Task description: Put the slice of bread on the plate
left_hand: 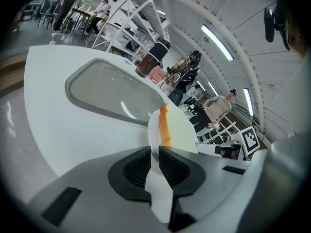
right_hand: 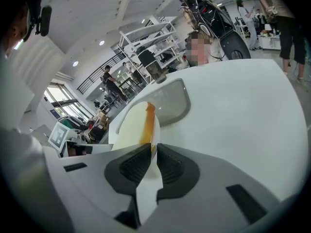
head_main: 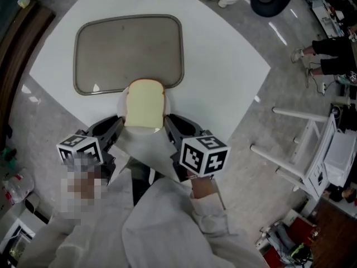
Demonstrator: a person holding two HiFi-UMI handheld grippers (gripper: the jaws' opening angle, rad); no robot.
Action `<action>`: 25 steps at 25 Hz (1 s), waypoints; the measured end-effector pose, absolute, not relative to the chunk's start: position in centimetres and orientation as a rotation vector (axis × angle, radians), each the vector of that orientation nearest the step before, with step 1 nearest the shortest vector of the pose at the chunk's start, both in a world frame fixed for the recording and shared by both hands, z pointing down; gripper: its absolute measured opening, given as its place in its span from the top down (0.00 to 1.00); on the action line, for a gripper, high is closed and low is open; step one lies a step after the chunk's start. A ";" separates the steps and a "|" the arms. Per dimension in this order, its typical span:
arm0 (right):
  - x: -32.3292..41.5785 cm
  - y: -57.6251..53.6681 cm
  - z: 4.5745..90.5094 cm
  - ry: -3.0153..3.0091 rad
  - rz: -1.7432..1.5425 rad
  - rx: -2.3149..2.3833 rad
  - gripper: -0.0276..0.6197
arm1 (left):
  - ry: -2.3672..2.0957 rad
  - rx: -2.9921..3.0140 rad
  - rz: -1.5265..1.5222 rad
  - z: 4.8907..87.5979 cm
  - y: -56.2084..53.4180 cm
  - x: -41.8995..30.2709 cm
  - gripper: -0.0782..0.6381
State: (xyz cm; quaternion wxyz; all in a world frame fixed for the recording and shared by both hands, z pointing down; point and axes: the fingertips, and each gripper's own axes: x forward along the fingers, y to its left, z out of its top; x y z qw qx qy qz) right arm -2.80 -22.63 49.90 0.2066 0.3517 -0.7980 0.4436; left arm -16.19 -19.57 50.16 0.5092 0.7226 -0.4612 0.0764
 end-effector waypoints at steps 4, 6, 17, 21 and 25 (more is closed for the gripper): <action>-4.7 -25.2 49.3 -2.256 1.213 0.956 0.88 | -1.168 1.723 0.161 49.7 -21.7 -17.9 0.81; -5.8 -26.7 49.0 -2.272 1.201 0.944 0.88 | -1.186 1.723 0.153 49.4 -22.8 -19.0 0.81; -10.1 -33.1 49.4 -2.290 1.223 0.925 0.89 | -1.244 1.738 0.161 49.3 -29.0 -23.3 0.81; -11.5 -35.1 49.9 -2.288 1.228 0.932 0.89 | -1.264 1.755 0.175 49.5 -31.0 -24.7 0.81; -12.5 -37.0 50.8 -2.275 1.230 0.960 0.89 | -1.269 1.758 0.175 49.9 -33.0 -25.8 0.81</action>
